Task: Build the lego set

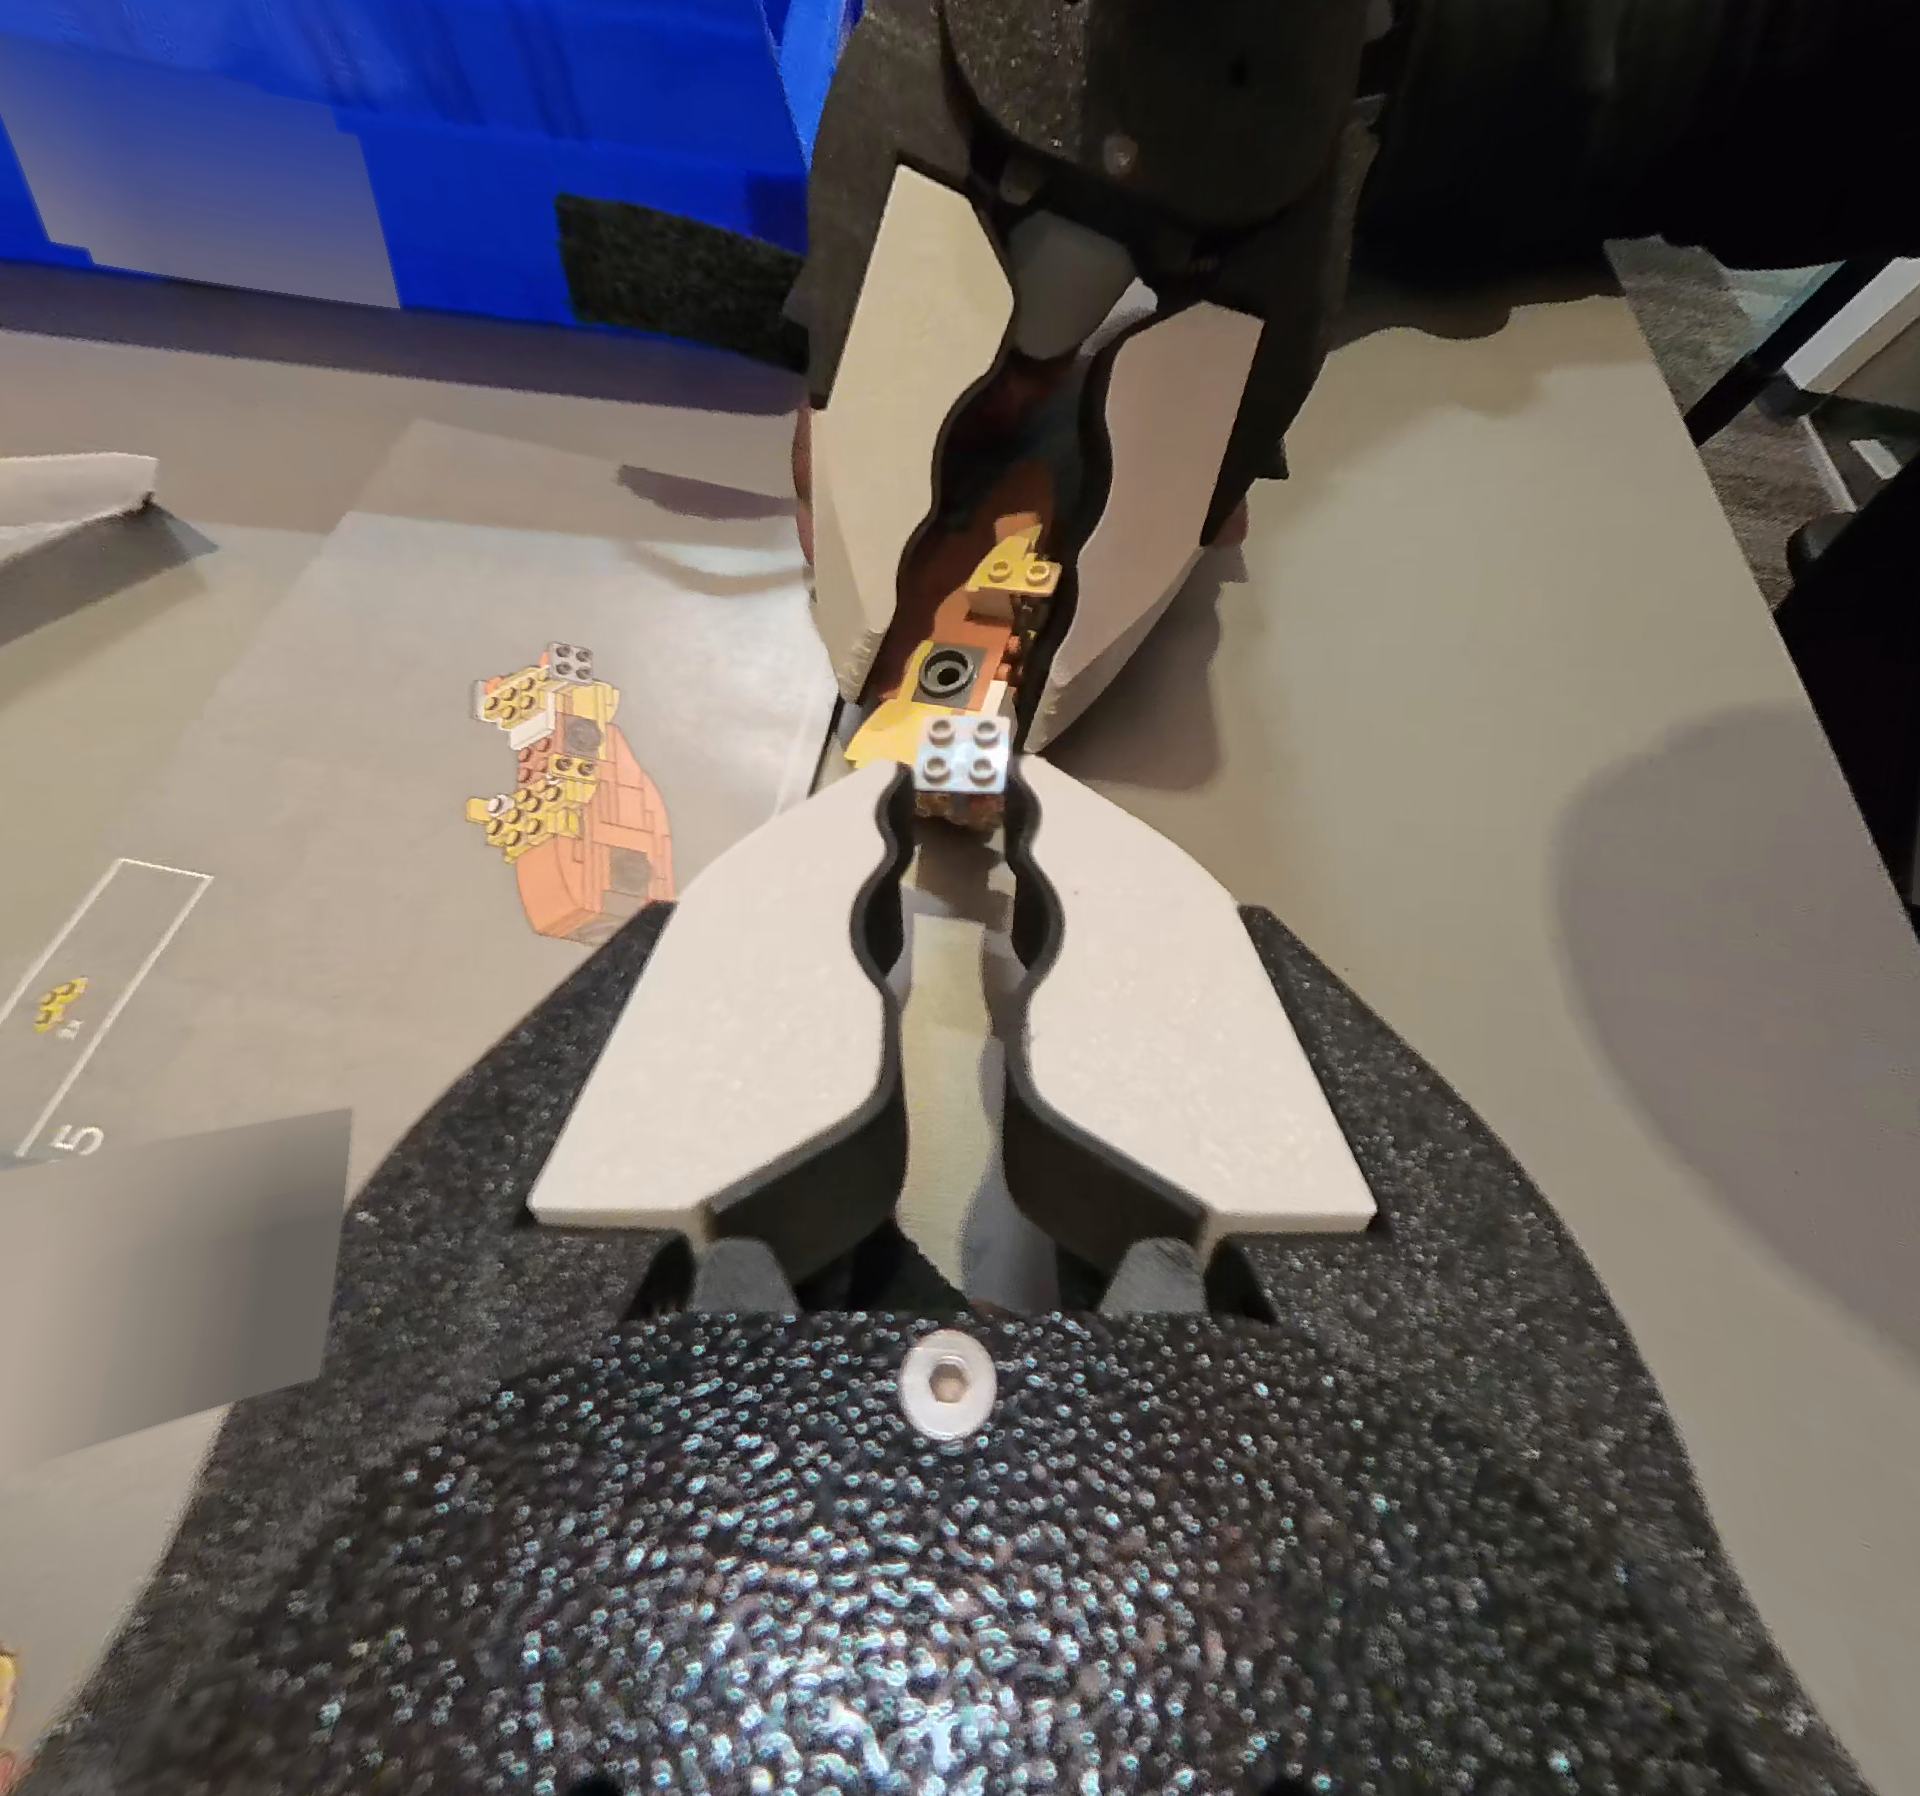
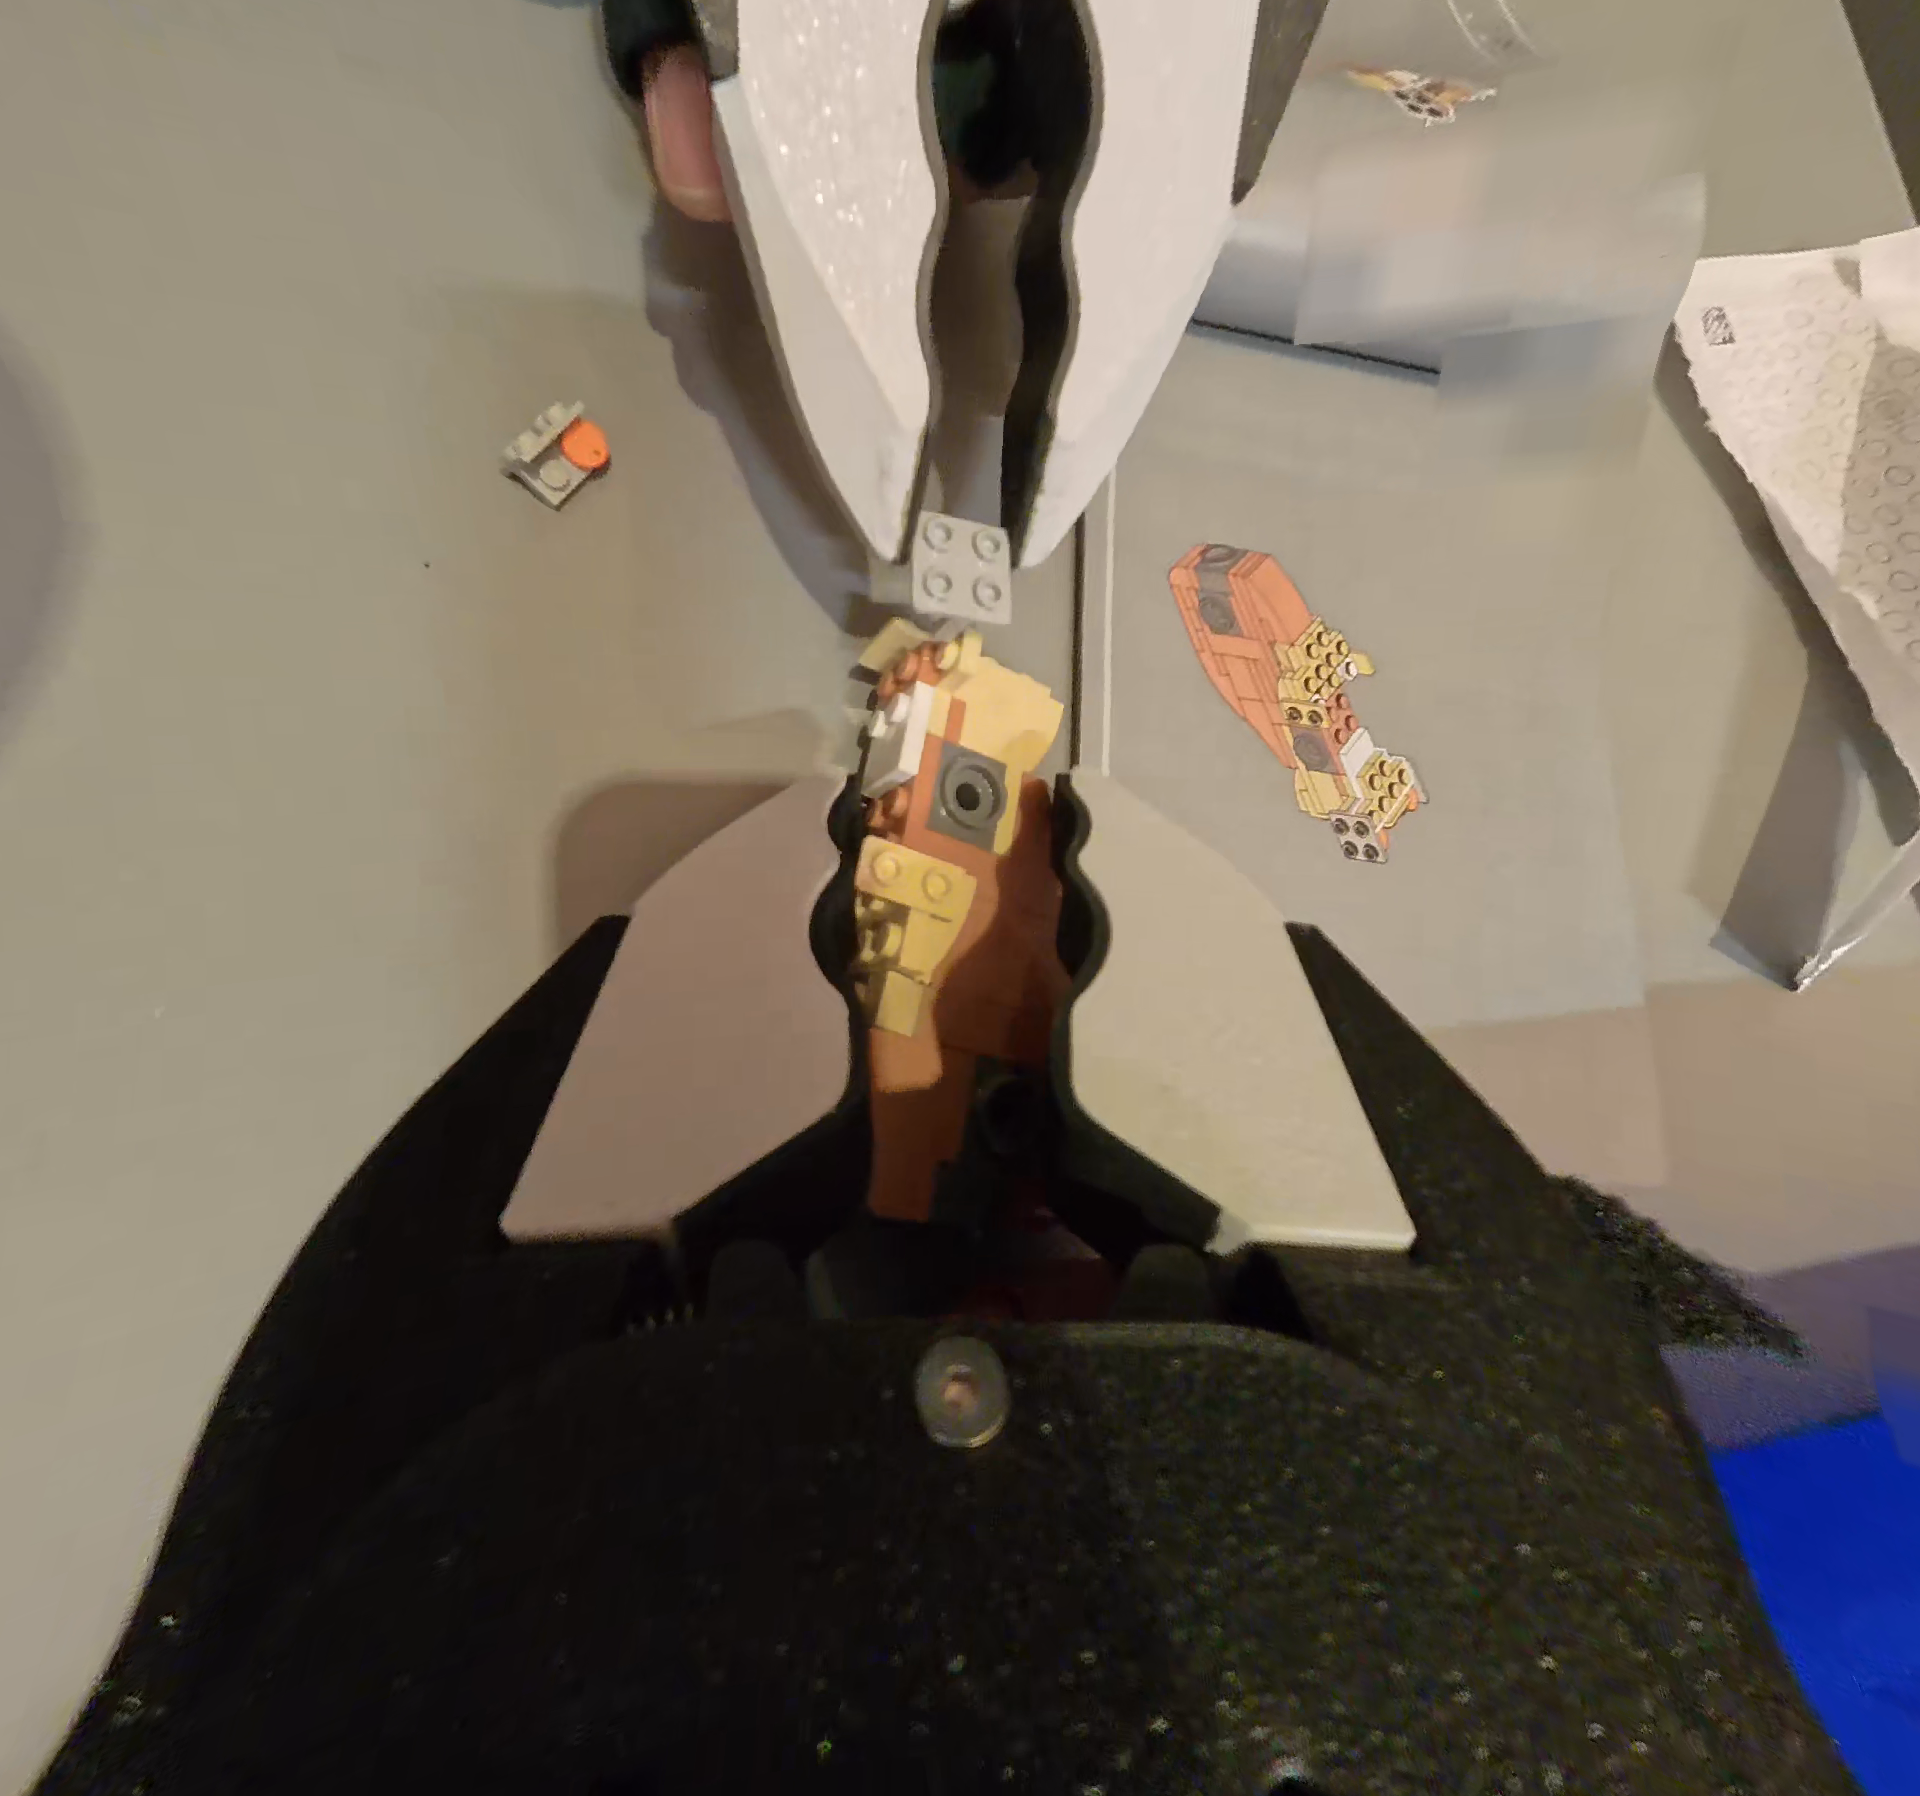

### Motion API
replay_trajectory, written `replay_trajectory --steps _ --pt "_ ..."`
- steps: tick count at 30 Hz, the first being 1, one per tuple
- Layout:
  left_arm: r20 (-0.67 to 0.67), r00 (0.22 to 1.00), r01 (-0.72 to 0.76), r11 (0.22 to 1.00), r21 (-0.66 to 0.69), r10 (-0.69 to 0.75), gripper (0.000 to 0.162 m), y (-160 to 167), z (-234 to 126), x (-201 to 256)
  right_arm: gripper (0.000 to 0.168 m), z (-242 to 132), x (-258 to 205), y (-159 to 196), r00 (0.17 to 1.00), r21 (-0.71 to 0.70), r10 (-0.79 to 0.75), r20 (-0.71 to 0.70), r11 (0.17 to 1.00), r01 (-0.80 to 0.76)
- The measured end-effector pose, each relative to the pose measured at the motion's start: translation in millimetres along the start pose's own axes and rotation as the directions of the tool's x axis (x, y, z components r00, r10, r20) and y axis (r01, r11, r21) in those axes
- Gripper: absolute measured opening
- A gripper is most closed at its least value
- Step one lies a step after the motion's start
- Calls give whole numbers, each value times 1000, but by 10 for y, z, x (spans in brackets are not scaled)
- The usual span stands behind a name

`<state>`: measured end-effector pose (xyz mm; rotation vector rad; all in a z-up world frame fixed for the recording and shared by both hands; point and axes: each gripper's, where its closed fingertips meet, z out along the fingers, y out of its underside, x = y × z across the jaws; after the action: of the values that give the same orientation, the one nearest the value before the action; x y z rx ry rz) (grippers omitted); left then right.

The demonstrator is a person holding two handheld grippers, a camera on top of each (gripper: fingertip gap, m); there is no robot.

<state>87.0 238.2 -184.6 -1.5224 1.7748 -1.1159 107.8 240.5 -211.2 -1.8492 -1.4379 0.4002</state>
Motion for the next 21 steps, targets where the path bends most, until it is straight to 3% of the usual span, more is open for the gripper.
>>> replay_trajectory --steps 21 --pt "-22 1000 7 999 -37 -8 15 26 65 42 34 12 -18 -14 999 22 -54 1 998 54"
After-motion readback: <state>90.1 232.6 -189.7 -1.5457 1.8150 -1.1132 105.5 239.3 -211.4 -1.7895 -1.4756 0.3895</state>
